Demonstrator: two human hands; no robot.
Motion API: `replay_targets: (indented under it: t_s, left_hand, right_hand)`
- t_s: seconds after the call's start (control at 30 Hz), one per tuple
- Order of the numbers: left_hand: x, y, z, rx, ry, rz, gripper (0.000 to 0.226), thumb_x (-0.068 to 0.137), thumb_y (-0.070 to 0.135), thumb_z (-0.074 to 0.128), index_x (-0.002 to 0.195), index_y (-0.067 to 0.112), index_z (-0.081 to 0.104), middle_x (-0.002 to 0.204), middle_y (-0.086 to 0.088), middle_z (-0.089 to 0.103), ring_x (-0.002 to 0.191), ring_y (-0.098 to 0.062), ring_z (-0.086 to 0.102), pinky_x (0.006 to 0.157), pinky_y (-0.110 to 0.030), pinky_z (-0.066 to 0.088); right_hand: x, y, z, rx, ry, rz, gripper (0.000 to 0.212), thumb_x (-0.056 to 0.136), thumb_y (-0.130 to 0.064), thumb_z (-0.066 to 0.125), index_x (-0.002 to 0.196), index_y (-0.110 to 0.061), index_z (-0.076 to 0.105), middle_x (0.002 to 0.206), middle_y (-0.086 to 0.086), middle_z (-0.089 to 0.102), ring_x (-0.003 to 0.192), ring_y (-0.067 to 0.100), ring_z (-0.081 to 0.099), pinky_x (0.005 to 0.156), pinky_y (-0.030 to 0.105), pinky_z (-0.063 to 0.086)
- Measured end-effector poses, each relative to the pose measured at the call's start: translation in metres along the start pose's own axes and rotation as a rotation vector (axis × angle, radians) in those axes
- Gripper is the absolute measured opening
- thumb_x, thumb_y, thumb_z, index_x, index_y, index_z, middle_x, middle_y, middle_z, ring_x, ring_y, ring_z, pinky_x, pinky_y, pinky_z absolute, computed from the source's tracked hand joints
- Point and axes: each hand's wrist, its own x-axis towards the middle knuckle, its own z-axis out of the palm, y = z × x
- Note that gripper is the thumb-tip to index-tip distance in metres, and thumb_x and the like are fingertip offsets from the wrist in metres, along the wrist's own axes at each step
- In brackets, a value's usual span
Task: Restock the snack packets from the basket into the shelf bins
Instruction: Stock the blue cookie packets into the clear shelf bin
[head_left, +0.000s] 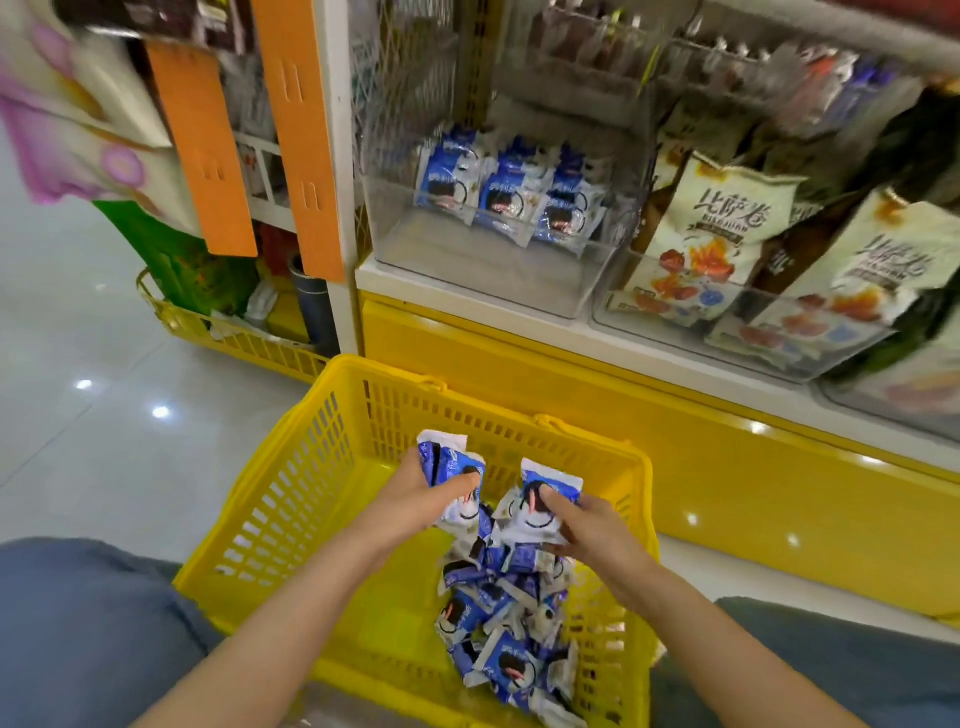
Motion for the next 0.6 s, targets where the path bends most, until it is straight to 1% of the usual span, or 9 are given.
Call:
replay_targets:
  t_s: [0.07, 0.13, 0.17, 0.2, 0.27, 0.33, 0.43, 0.53, 0.6]
  left_hand:
    - [-0.003, 0.014, -0.004, 0.049, -0.005, 0.034, 0.041, 0.085, 0.039, 0.063, 0.116, 0.026, 0.039, 0.109, 0.010, 0.054, 0.105, -0.012, 0.052, 0.085, -0.028, 0.039]
    - [-0.007, 0.027, -0.007, 0.098, -0.040, 0.078, 0.038, 0.085, 0.043, 0.061, 0.113, 0.029, 0.039, 0.103, 0.017, 0.053, 0.100, -0.008, 0.052, 0.081, -0.025, 0.039]
    - [-0.008, 0.032, -0.009, 0.110, -0.060, 0.099, 0.039, 0.085, 0.043, 0.061, 0.114, 0.030, 0.039, 0.103, 0.018, 0.053, 0.099, -0.006, 0.052, 0.077, -0.022, 0.041]
    - [-0.009, 0.038, -0.011, 0.117, -0.075, 0.118, 0.040, 0.084, 0.044, 0.061, 0.115, 0.030, 0.039, 0.105, 0.018, 0.054, 0.099, -0.004, 0.053, 0.071, -0.019, 0.043]
    - [-0.010, 0.048, -0.018, 0.117, -0.081, 0.147, 0.043, 0.084, 0.043, 0.061, 0.117, 0.028, 0.040, 0.110, 0.013, 0.056, 0.099, -0.004, 0.056, 0.065, -0.016, 0.046]
    - [-0.008, 0.057, -0.025, 0.077, -0.060, 0.171, 0.042, 0.083, 0.042, 0.063, 0.117, 0.026, 0.043, 0.111, 0.009, 0.059, 0.099, -0.008, 0.059, 0.070, -0.022, 0.051]
    - [-0.004, 0.071, -0.033, -0.026, 0.004, 0.227, 0.040, 0.082, 0.043, 0.063, 0.114, 0.030, 0.045, 0.111, 0.014, 0.060, 0.099, -0.002, 0.057, 0.077, -0.020, 0.046]
    - [0.000, 0.082, -0.037, -0.129, 0.030, 0.269, 0.033, 0.081, 0.044, 0.064, 0.109, 0.038, 0.047, 0.110, 0.016, 0.061, 0.100, -0.002, 0.058, 0.078, -0.022, 0.049]
    - [0.003, 0.089, -0.040, -0.179, 0.035, 0.287, 0.036, 0.081, 0.044, 0.064, 0.112, 0.039, 0.047, 0.113, 0.011, 0.062, 0.103, -0.010, 0.060, 0.086, -0.035, 0.052]
  right_hand:
    - [-0.012, -0.016, -0.007, -0.021, -0.018, -0.009, 0.041, 0.086, -0.046, 0.060, 0.083, -0.006, 0.050, 0.067, 0.003, 0.039, 0.065, 0.016, 0.043, 0.076, 0.028, 0.047]
    - [-0.024, -0.032, -0.011, -0.029, -0.016, -0.053, 0.041, 0.082, -0.048, 0.062, 0.086, -0.008, 0.053, 0.065, 0.002, 0.037, 0.063, 0.014, 0.041, 0.075, 0.030, 0.042]
    - [-0.029, -0.039, -0.012, -0.009, -0.006, -0.089, 0.044, 0.081, -0.046, 0.064, 0.090, -0.004, 0.057, 0.065, 0.003, 0.043, 0.060, 0.012, 0.045, 0.073, 0.029, 0.044]
    - [-0.034, -0.047, -0.013, 0.020, 0.008, -0.119, 0.050, 0.079, -0.043, 0.067, 0.097, 0.003, 0.058, 0.069, 0.005, 0.052, 0.059, 0.010, 0.053, 0.073, 0.028, 0.049]
    - [-0.043, -0.064, -0.015, 0.086, 0.031, -0.164, 0.052, 0.077, -0.033, 0.072, 0.110, 0.003, 0.054, 0.092, 0.011, 0.066, 0.071, 0.015, 0.068, 0.078, 0.033, 0.057]
    - [-0.049, -0.081, -0.016, 0.155, 0.018, -0.226, 0.047, 0.075, -0.022, 0.075, 0.114, -0.004, 0.053, 0.096, 0.008, 0.072, 0.080, 0.021, 0.072, 0.071, 0.031, 0.059]
    - [-0.053, -0.109, -0.016, 0.164, -0.016, -0.318, 0.039, 0.074, -0.016, 0.075, 0.109, -0.013, 0.058, 0.092, -0.001, 0.074, 0.084, 0.018, 0.072, 0.064, 0.022, 0.056]
    - [-0.052, -0.138, -0.010, 0.071, -0.025, -0.375, 0.033, 0.072, -0.024, 0.075, 0.102, -0.018, 0.063, 0.091, -0.004, 0.074, 0.084, 0.014, 0.071, 0.065, 0.018, 0.055]
    - [-0.050, -0.157, -0.005, 0.005, -0.009, -0.411, 0.035, 0.068, -0.032, 0.074, 0.099, -0.022, 0.064, 0.089, -0.008, 0.074, 0.083, 0.009, 0.071, 0.064, 0.015, 0.053]
